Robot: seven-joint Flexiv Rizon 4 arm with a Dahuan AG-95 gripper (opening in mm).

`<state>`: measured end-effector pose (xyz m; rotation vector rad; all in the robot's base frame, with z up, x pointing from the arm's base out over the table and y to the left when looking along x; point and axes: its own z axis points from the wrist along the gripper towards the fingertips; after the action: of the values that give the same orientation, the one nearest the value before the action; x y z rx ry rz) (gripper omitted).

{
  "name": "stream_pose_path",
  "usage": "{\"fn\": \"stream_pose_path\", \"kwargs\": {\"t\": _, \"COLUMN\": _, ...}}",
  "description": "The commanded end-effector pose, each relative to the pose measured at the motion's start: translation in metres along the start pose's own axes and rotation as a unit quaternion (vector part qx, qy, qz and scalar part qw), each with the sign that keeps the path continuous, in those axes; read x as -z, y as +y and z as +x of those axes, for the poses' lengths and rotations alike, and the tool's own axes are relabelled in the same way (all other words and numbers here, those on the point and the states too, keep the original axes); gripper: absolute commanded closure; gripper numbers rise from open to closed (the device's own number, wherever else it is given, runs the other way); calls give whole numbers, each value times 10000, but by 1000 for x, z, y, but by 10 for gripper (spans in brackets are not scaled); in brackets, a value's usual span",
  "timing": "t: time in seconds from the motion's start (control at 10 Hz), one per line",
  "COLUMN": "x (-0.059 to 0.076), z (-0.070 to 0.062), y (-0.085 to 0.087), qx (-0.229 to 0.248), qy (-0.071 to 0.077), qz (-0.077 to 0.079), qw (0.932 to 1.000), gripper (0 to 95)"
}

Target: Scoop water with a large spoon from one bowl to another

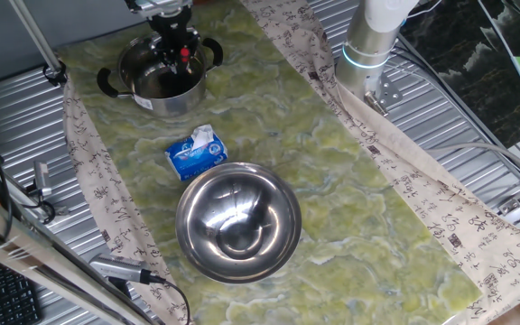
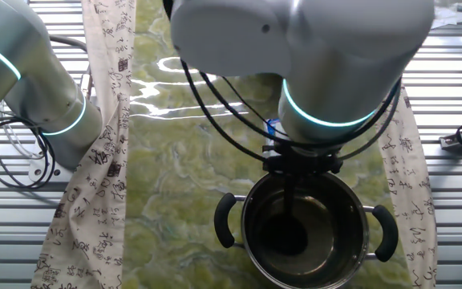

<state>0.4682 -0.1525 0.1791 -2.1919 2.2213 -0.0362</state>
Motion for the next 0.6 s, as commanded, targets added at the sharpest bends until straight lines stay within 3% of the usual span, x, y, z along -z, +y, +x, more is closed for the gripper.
{"fn": "stream_pose_path", "kwargs": {"t": 0.1, "x": -2, "z": 1, "y": 2, "qx": -9, "qy": -46, "qz": 1, "qw": 10000, "gripper": 950}}
{"fn": "stream_pose_path", "kwargs": {"t": 0.6, "x": -14, "z": 6, "y": 15, "qx": -52, "qy": -94, "qz": 106, "qw": 9999, "gripper": 950}}
